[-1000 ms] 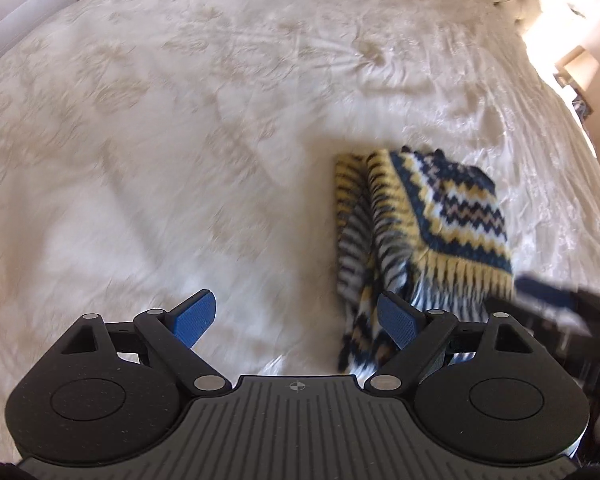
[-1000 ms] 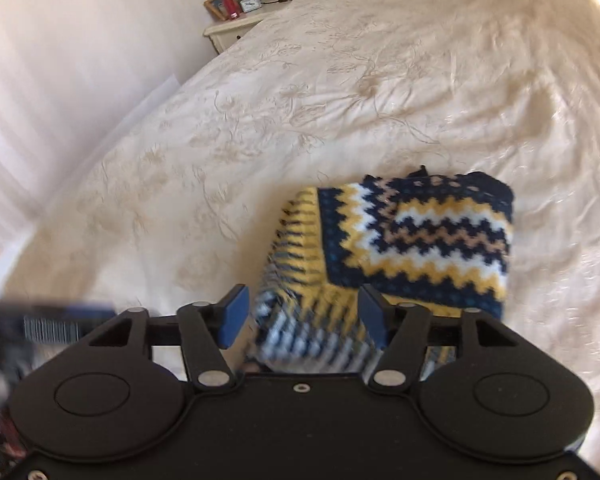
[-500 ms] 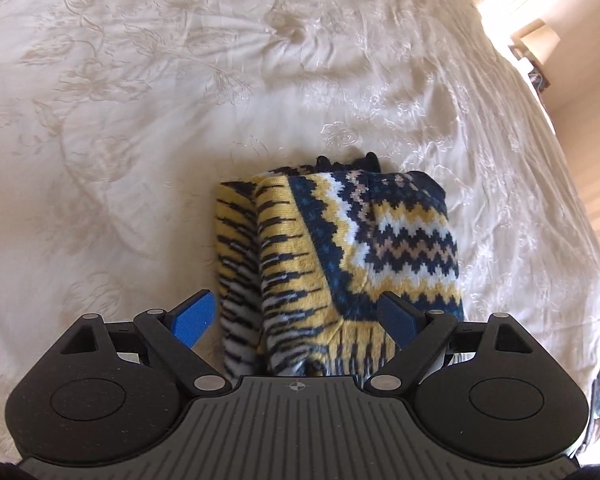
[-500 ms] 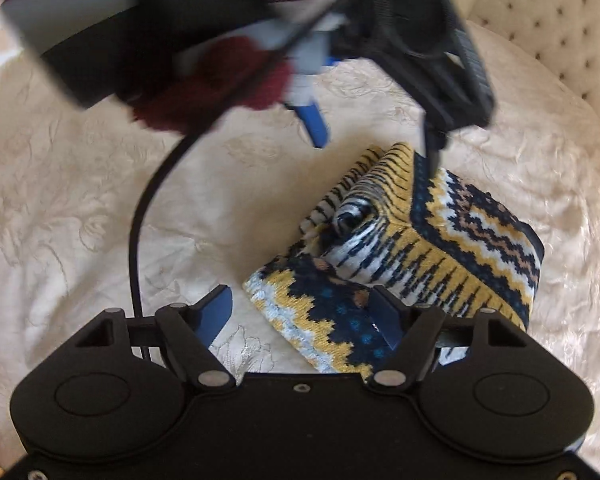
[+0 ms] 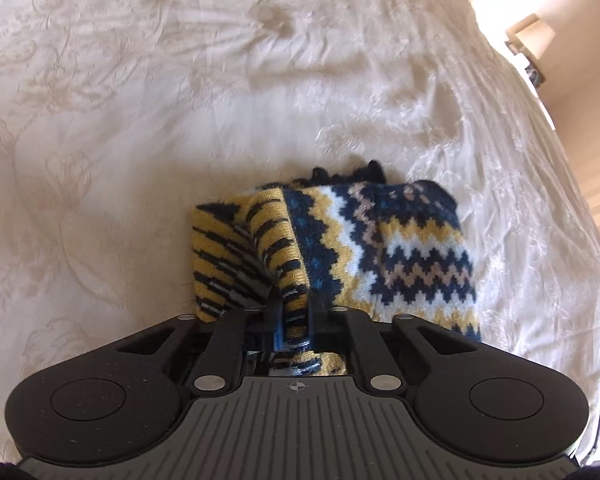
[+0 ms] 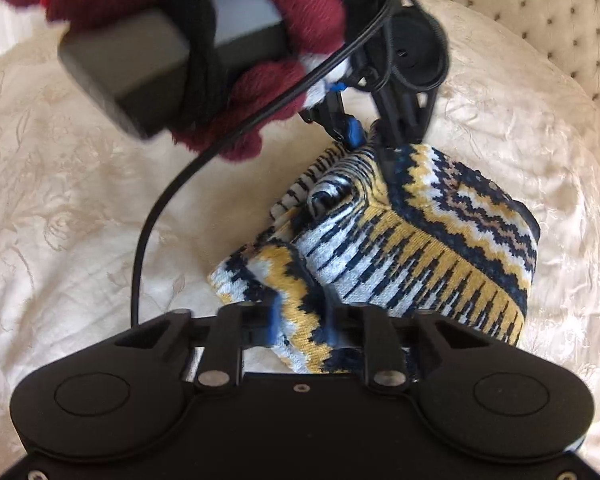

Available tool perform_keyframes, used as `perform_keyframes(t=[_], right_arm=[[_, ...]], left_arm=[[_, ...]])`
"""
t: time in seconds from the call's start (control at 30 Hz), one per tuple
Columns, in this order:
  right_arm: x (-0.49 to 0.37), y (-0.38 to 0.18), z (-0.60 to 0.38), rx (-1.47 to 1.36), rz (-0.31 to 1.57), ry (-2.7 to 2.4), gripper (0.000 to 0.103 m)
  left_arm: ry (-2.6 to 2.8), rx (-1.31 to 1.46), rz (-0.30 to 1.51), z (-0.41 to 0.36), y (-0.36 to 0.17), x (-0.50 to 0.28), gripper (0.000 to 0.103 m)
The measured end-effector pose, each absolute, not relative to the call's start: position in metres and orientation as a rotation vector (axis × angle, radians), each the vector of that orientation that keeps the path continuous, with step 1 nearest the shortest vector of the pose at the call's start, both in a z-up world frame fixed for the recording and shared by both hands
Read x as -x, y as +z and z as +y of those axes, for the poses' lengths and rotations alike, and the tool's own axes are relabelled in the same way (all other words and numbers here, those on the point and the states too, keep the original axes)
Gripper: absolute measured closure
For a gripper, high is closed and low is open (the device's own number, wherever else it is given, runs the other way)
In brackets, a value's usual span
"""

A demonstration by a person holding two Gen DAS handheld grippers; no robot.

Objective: Fold small clothes

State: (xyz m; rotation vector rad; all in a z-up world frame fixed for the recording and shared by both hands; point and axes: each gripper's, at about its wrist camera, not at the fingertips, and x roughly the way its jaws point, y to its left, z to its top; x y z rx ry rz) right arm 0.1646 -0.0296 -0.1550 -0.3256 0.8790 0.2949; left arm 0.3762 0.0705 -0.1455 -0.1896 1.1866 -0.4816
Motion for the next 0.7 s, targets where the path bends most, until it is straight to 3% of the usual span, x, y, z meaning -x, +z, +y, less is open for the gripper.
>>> perform_keyframes(t=[0.13, 0.27, 0.43, 0.47, 0.53, 0.6, 0.7], right_arm=[[-0.157, -0.134, -0.026, 0.316, 0.829, 0.349, 0.087], [-0.16, -0.148, -0.008, 0.372, 0.876, 0.418, 0.087], [-0.173, -0.175, -0.006, 0.376, 0.987, 0.471, 0.076], [-0.173, -0.175, -0.006, 0.376, 0.987, 0.471, 0.074], [-0.172, -0.162, -0.024, 0.283, 0.961, 0.49, 0.046], [-0.171, -0.15, -0.044, 0.182, 0.94, 0.48, 0.038], [-0.174, -0.135, -0.079, 0.019, 0.92, 0.421, 0.035]], left_arm=[[-0.499, 0.143, 1.071, 0.078, -0.119, -0.361, 0.094], [-0.453, 0.12, 1.115, 0.088, -0.134, -0.362, 0.094], [-0.397, 0.072, 1.171, 0.089, -0.165, -0.362, 0.09], [-0.396, 0.069, 1.166, 0.088, -0.165, -0.361, 0.09], [-0.403, 0.073, 1.157, 0.087, -0.163, -0.361, 0.083], [-0.404, 0.092, 1.138, 0.092, -0.158, -0.36, 0.072], [-0.399, 0.134, 1.09, 0.104, -0.145, -0.358, 0.059]])
